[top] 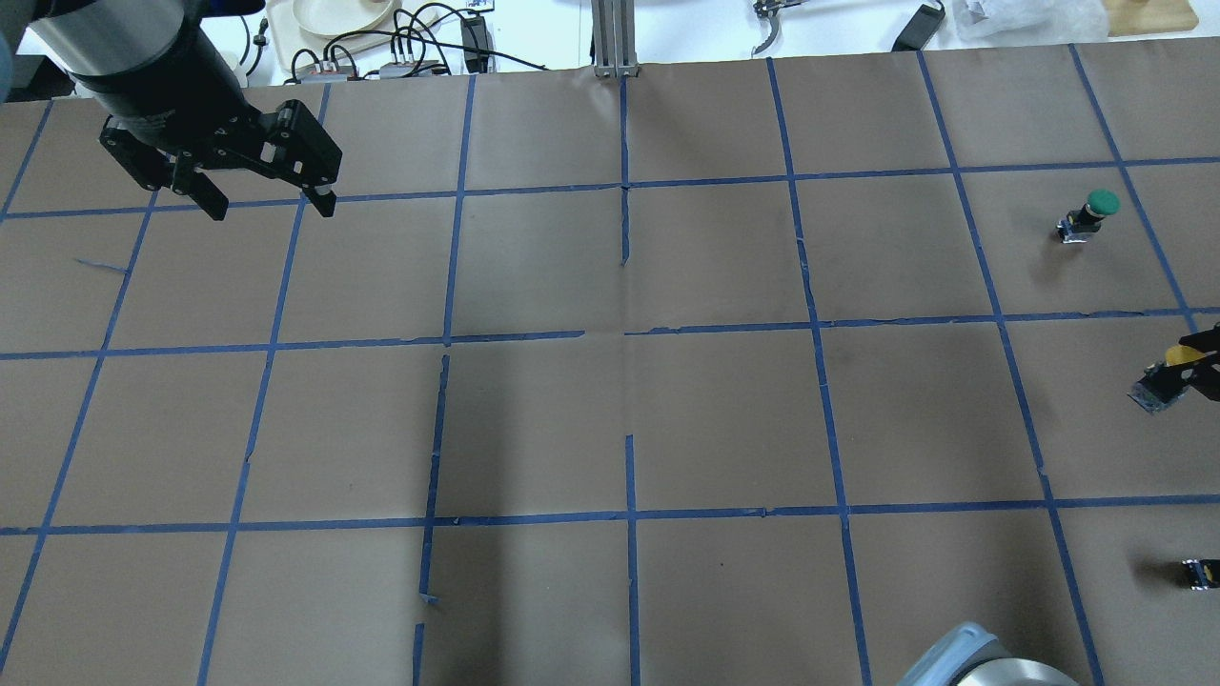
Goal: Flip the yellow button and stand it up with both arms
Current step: 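Lower the button upright onto the table and open the right gripper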
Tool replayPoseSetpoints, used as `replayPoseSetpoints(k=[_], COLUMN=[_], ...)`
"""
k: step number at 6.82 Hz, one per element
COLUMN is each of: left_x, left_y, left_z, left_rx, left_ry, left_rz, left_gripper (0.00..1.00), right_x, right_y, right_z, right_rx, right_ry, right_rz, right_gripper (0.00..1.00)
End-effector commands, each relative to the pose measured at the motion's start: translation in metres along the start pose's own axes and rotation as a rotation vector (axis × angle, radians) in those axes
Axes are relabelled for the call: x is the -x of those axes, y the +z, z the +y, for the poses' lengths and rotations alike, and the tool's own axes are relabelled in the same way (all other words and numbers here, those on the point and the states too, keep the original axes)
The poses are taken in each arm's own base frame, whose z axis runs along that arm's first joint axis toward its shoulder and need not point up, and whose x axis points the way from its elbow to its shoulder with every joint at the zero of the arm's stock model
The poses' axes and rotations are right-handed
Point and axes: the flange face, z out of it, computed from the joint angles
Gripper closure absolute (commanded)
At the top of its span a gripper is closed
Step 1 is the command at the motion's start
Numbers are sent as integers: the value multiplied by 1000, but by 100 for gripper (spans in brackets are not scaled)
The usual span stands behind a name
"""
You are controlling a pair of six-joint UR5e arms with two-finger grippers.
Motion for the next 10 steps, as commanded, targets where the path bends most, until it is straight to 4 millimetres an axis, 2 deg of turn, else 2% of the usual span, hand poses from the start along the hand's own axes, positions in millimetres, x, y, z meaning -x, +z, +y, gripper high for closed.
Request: replayPoseSetpoints(k=[1, 3, 4, 6, 7, 8, 9, 10], left_x=[11, 11, 13, 15, 15, 16, 17, 17], left_y=[-2, -8, -2, -1, 0, 1, 1, 1], left_z=[-3, 10, 8, 7, 7, 7, 8, 8], left_rx=[-9, -16, -2, 1, 3, 4, 4, 4], left_ry=[-13, -15, -20, -23, -23, -26, -27, -27], left_rz=[-21, -30, -27, -31, -31, -30, -30, -29], left_gripper=[0, 0, 0, 0, 0, 0, 0, 0], right_x=[-22, -30, -33, -35, -36, -36, -36, -35], right_y=[31, 44, 57, 72, 73, 74, 73, 69], right_z=[27, 52, 55, 66, 67, 67, 68, 67], right_rx=[-54, -139, -184, -220, -220, -222, -216, -207], right_ry=[-140, -186, -275, -302, -304, -299, -288, -253], right_rz=[12, 18, 18, 5, 5, 1, -2, -2], right_gripper=[86, 86, 86, 85, 74, 35, 1, 0])
